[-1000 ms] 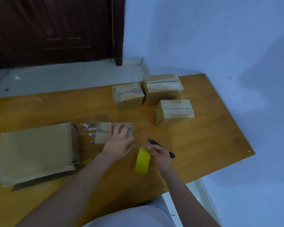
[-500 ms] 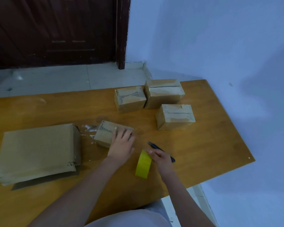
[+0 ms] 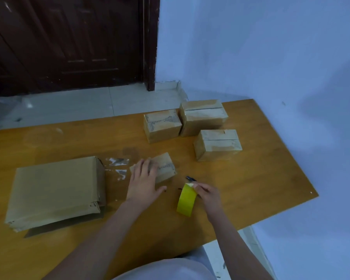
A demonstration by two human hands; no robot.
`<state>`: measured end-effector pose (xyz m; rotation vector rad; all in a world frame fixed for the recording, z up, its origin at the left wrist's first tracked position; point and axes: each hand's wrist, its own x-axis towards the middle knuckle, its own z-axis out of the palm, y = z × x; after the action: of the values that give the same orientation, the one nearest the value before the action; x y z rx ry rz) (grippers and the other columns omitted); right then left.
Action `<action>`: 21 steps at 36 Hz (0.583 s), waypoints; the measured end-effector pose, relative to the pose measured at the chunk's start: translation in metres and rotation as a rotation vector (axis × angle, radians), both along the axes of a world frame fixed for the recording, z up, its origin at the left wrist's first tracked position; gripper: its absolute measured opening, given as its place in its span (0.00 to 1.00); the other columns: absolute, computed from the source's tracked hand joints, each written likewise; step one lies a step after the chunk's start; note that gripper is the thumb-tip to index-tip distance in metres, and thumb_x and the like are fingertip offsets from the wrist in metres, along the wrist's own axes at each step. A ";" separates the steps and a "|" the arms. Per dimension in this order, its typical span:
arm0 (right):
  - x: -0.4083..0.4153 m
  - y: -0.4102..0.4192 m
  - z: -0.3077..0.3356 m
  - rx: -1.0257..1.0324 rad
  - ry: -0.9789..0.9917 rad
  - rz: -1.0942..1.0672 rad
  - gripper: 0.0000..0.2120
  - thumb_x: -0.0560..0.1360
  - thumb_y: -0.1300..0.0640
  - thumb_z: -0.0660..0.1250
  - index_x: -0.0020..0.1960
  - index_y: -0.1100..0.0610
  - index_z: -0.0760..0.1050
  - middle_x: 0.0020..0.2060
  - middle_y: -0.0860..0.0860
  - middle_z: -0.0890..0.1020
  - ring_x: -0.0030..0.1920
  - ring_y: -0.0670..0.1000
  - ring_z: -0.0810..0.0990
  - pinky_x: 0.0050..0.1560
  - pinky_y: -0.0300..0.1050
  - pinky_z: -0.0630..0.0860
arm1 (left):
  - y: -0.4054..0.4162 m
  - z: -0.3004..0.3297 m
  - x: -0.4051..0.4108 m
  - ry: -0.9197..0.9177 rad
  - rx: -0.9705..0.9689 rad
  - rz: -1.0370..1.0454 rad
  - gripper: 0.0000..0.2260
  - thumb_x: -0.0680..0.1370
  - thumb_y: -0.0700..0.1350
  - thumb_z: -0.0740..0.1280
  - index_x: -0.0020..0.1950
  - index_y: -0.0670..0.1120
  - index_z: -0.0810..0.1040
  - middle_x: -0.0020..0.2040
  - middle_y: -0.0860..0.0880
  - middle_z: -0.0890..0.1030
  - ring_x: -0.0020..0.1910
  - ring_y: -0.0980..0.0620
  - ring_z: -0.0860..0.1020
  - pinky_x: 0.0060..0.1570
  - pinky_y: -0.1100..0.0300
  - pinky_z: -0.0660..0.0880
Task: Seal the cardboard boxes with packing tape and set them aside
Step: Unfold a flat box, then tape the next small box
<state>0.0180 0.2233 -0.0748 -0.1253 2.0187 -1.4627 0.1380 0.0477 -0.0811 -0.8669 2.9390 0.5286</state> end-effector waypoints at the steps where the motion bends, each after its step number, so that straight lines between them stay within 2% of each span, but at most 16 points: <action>1: -0.001 0.001 0.001 0.004 -0.001 0.002 0.09 0.76 0.63 0.67 0.42 0.52 0.82 0.40 0.46 0.84 0.44 0.45 0.81 0.46 0.40 0.77 | -0.002 0.000 -0.002 -0.052 -0.009 0.001 0.33 0.76 0.58 0.66 0.76 0.47 0.58 0.77 0.44 0.54 0.76 0.41 0.49 0.74 0.46 0.51; 2: -0.001 0.003 0.003 0.009 0.002 0.006 0.07 0.76 0.62 0.67 0.44 0.53 0.82 0.42 0.48 0.84 0.45 0.46 0.81 0.45 0.38 0.76 | -0.006 0.000 -0.003 -0.069 -0.030 -0.006 0.32 0.77 0.56 0.66 0.76 0.47 0.58 0.77 0.44 0.54 0.76 0.41 0.50 0.74 0.46 0.51; 4: -0.002 0.004 0.007 0.011 0.021 0.026 0.05 0.76 0.62 0.67 0.46 0.55 0.82 0.44 0.48 0.83 0.46 0.45 0.80 0.44 0.33 0.75 | -0.015 0.000 -0.002 -0.033 -0.078 -0.053 0.30 0.74 0.50 0.72 0.72 0.46 0.65 0.74 0.42 0.63 0.74 0.39 0.58 0.72 0.43 0.56; 6: -0.002 0.004 0.012 -0.007 0.036 0.056 0.06 0.75 0.61 0.68 0.45 0.54 0.82 0.45 0.47 0.84 0.46 0.44 0.81 0.44 0.33 0.75 | -0.025 0.000 0.002 -0.005 -0.098 -0.125 0.29 0.71 0.46 0.75 0.69 0.46 0.70 0.70 0.43 0.69 0.72 0.39 0.63 0.71 0.41 0.56; 10: -0.001 -0.002 0.031 -0.043 0.058 0.127 0.06 0.75 0.59 0.68 0.45 0.51 0.83 0.46 0.46 0.84 0.48 0.42 0.82 0.45 0.34 0.75 | -0.037 0.005 0.006 -0.032 -0.075 -0.195 0.29 0.76 0.47 0.69 0.74 0.50 0.61 0.76 0.51 0.58 0.77 0.48 0.50 0.74 0.45 0.42; 12: 0.000 -0.007 0.042 -0.070 0.060 0.172 0.05 0.75 0.59 0.68 0.47 0.53 0.83 0.46 0.46 0.85 0.48 0.42 0.82 0.45 0.33 0.75 | -0.037 0.009 0.006 0.062 0.014 -0.209 0.28 0.77 0.52 0.67 0.74 0.50 0.62 0.76 0.53 0.58 0.77 0.51 0.49 0.74 0.46 0.40; 14: 0.000 -0.015 0.054 -0.089 0.069 0.217 0.05 0.75 0.60 0.68 0.47 0.54 0.83 0.44 0.45 0.85 0.47 0.40 0.82 0.44 0.31 0.74 | -0.031 0.026 0.004 0.276 0.200 -0.182 0.27 0.76 0.61 0.61 0.72 0.49 0.67 0.72 0.52 0.66 0.73 0.55 0.57 0.74 0.52 0.51; 15: 0.000 -0.019 0.059 -0.096 0.083 0.242 0.06 0.75 0.60 0.68 0.46 0.53 0.83 0.43 0.44 0.85 0.46 0.41 0.82 0.44 0.32 0.74 | -0.027 0.038 0.002 0.367 0.325 -0.156 0.29 0.76 0.66 0.57 0.69 0.48 0.71 0.67 0.53 0.70 0.69 0.57 0.62 0.70 0.58 0.57; 17: 0.001 -0.027 0.070 -0.113 0.134 0.307 0.08 0.75 0.59 0.68 0.42 0.50 0.83 0.38 0.44 0.84 0.41 0.44 0.82 0.42 0.34 0.74 | -0.015 0.063 -0.006 0.458 0.501 -0.146 0.30 0.75 0.68 0.56 0.65 0.48 0.76 0.60 0.55 0.75 0.62 0.60 0.66 0.59 0.68 0.63; 19: 0.001 -0.034 0.077 -0.123 0.196 0.359 0.09 0.76 0.57 0.67 0.38 0.54 0.83 0.27 0.43 0.77 0.31 0.46 0.74 0.34 0.38 0.68 | -0.005 0.080 -0.016 0.438 0.515 -0.186 0.20 0.77 0.59 0.64 0.60 0.47 0.79 0.55 0.53 0.78 0.57 0.58 0.71 0.53 0.68 0.66; 21: 0.002 -0.039 0.083 -0.109 0.259 0.360 0.09 0.77 0.58 0.66 0.39 0.56 0.82 0.25 0.43 0.74 0.29 0.43 0.69 0.32 0.37 0.64 | 0.000 0.090 -0.023 0.440 0.477 -0.199 0.09 0.76 0.49 0.69 0.52 0.45 0.82 0.49 0.51 0.81 0.50 0.55 0.75 0.49 0.63 0.70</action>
<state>0.0204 0.1839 0.0078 -0.7187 1.9813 -1.3759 0.1151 0.0475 0.0088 -0.4389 2.9778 1.4846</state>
